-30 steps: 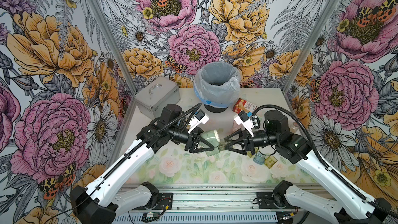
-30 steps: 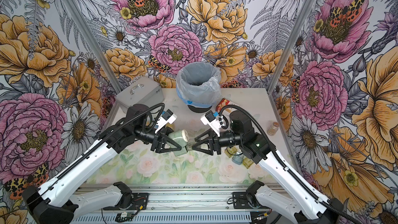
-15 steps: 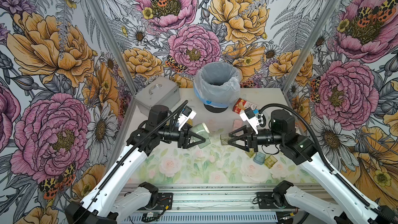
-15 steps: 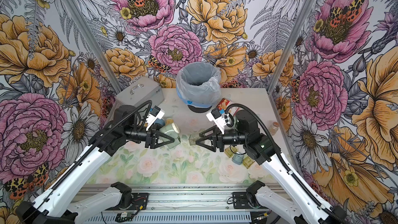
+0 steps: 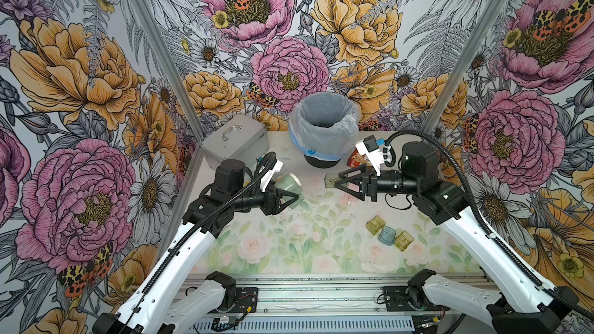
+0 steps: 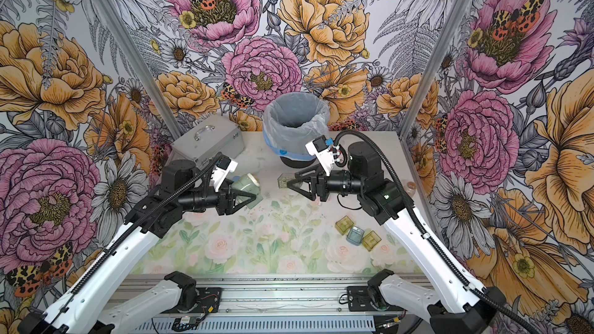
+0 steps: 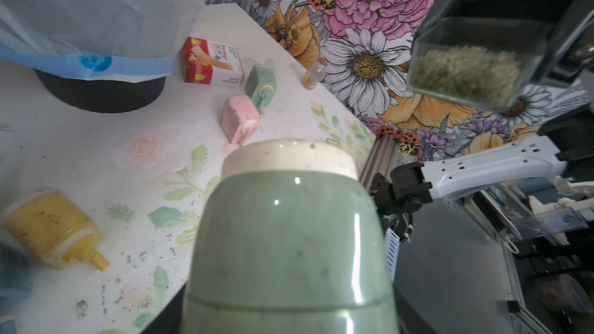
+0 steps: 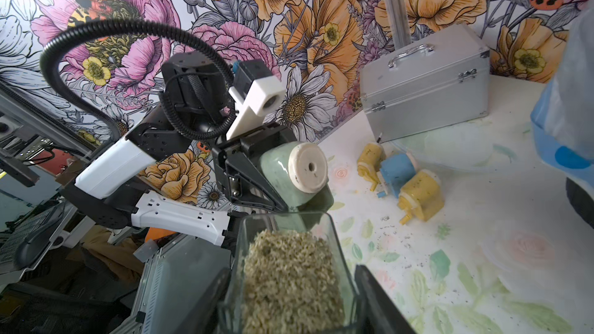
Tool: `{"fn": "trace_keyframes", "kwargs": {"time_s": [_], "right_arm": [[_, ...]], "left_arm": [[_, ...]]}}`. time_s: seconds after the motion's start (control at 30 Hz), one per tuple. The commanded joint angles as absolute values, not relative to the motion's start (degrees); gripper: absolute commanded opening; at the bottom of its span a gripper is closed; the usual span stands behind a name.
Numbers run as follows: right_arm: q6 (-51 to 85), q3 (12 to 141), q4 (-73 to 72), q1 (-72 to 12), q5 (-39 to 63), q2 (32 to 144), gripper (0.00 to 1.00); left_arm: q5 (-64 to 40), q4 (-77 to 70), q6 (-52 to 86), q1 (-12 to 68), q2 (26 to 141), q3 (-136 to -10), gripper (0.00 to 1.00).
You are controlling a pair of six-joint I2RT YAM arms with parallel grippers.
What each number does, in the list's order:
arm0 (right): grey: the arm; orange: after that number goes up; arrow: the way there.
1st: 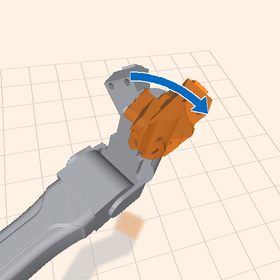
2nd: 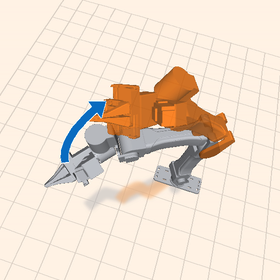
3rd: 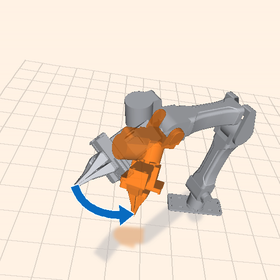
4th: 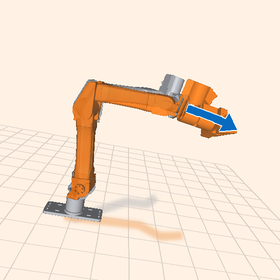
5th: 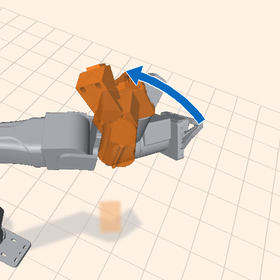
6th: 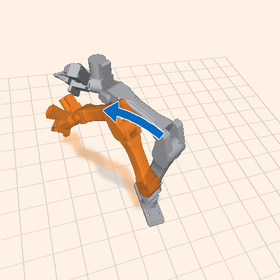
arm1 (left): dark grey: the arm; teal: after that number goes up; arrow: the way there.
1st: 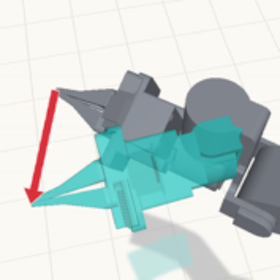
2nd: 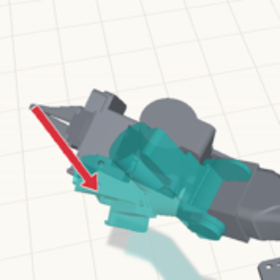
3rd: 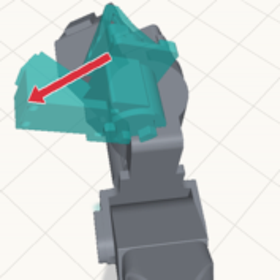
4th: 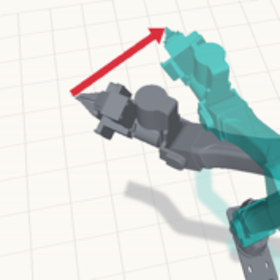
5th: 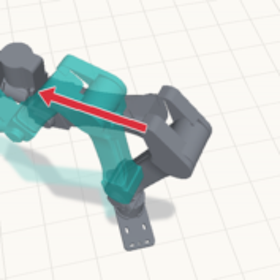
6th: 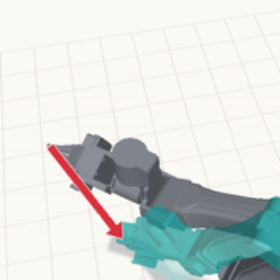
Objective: Take out the pencil sharpener tray and clean the shavings
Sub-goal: Pour the shavings into the trash bin.
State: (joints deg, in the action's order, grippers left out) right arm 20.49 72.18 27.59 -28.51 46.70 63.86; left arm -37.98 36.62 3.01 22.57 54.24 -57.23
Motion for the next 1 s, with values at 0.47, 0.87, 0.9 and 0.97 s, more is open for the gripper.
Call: {"fn": "trace_keyframes", "kwargs": {"time_s": [0.47,0.87,0.9,0.97], "right_arm": [[23.92,93.16,27.00,-25.84,42.90,81.50,0.44],[31.83,108.30,27.07,-23.62,43.04,95.67,0.42],[32.48,109.39,27.07,-23.49,43.15,96.84,0.42],[33.62,111.53,27.08,-23.30,43.22,98.74,0.42]], "left_arm": [[-18.60,34.08,5.33,21.96,52.29,-55.19,0.00],[-3.62,34.14,11.71,26.62,52.07,-56.17,0.00],[-1.23,34.02,12.04,27.83,52.27,-56.13,0.00],[4.84,33.02,12.07,30.66,52.47,-55.22,0.00]]}}
